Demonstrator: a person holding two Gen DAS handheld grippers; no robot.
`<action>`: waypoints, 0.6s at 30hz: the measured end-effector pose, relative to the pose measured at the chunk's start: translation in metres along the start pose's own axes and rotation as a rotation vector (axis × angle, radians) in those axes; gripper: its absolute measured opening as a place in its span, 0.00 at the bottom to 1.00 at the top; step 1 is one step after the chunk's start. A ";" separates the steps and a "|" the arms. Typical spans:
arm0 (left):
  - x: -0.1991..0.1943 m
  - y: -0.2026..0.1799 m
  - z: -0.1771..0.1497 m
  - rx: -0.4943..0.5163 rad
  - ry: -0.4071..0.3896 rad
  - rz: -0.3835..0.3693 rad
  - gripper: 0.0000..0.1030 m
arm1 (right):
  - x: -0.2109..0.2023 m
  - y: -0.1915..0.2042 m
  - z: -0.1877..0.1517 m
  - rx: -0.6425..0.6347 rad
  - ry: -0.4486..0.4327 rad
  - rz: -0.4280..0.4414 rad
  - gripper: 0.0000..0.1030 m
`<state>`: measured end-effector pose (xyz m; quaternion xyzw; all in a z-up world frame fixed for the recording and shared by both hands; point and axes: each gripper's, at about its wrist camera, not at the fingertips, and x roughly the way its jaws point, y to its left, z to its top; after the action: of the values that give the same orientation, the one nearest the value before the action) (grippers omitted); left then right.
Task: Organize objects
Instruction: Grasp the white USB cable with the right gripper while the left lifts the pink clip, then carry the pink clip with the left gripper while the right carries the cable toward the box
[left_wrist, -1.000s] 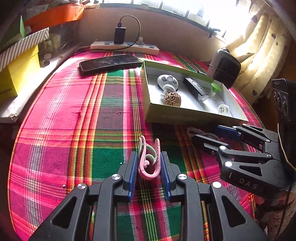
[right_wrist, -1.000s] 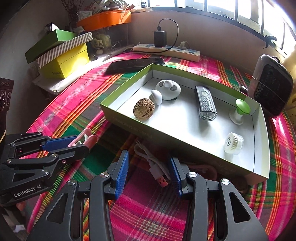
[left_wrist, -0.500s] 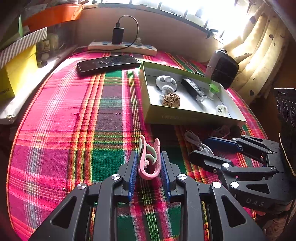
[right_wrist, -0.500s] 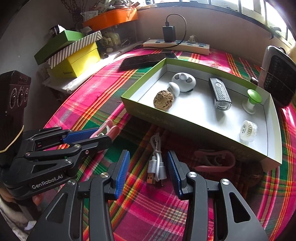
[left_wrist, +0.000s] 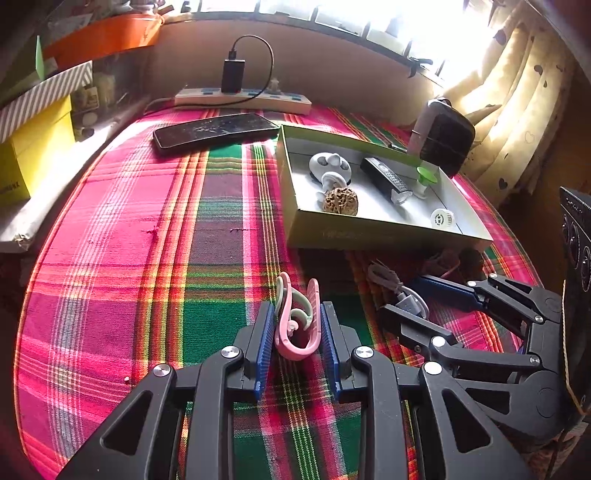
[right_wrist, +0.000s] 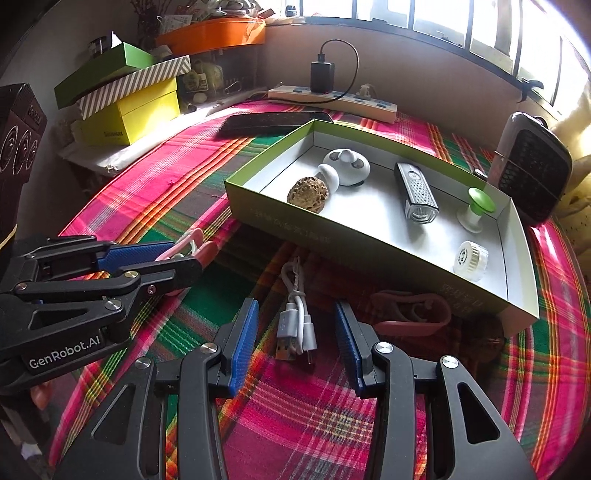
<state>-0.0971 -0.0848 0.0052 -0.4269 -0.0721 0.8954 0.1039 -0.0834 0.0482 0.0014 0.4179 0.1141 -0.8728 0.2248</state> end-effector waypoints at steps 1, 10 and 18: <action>0.000 -0.001 0.000 0.002 0.000 0.003 0.23 | 0.000 -0.001 0.000 0.001 0.000 0.000 0.42; -0.001 -0.005 -0.002 0.027 -0.009 0.029 0.23 | -0.003 -0.001 -0.001 0.008 -0.005 -0.011 0.24; -0.001 -0.008 -0.003 0.038 -0.012 0.053 0.23 | -0.004 -0.002 -0.002 0.017 -0.005 -0.007 0.20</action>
<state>-0.0933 -0.0770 0.0056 -0.4214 -0.0445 0.9015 0.0878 -0.0812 0.0519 0.0033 0.4173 0.1077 -0.8755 0.2187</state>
